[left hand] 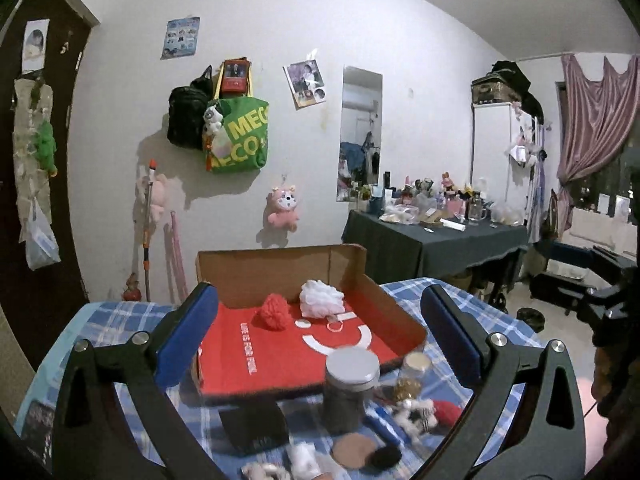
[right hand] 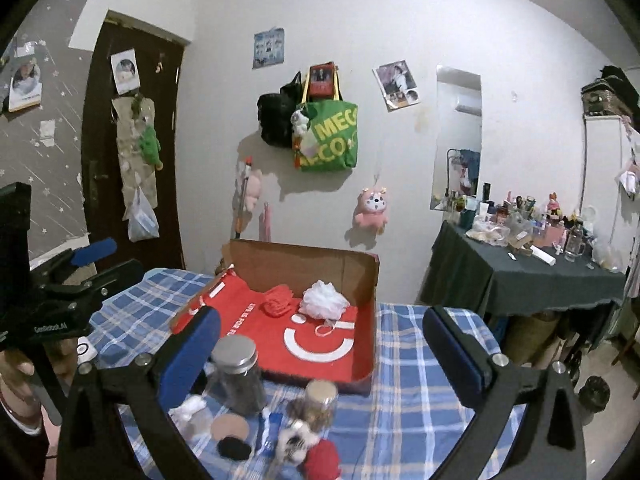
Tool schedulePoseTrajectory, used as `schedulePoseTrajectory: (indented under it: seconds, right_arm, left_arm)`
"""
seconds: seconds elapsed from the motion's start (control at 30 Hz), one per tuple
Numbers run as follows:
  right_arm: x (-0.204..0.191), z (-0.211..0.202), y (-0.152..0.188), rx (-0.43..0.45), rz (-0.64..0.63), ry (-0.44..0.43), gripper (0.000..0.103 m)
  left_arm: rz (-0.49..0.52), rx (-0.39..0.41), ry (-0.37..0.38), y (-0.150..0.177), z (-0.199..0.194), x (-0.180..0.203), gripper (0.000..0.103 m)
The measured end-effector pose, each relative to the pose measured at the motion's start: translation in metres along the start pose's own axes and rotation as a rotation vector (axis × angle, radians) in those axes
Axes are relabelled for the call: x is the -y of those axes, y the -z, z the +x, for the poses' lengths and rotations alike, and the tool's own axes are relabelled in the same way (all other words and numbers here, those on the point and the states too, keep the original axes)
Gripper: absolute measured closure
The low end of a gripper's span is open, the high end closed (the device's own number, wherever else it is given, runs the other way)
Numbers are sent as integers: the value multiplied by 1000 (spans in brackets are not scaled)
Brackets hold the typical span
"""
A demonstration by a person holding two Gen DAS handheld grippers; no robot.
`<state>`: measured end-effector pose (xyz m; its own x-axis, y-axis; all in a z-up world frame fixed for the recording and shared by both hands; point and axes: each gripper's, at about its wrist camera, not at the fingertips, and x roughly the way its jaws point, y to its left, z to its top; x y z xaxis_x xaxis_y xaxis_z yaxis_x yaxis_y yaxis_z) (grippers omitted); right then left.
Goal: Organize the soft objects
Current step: 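Withdraw both tools from the box back toward the remaining items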
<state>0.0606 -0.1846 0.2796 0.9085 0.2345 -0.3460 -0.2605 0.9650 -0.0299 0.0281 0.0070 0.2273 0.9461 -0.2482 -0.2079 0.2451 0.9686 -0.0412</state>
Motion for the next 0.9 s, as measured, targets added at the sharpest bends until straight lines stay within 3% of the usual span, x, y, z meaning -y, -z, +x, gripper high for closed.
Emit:
schedulePoseTrajectory:
  seconds: [0.23, 0.37, 0.67, 0.9]
  right_arm:
    - [-19, -26, 63, 1, -7, 84, 0]
    - [-25, -27, 96, -8, 13, 118, 0]
    - [-34, -12, 160, -33, 46, 145, 0]
    - [-37, 16, 191, -125, 65, 116, 0]
  left_arm:
    - [-38, -19, 25, 52, -33, 13, 0]
    - [-51, -42, -1, 76, -34, 16, 0]
    - [-107, -195, -21, 141, -12, 7, 0]
    - [-144, -302, -24, 173, 8, -4, 0]
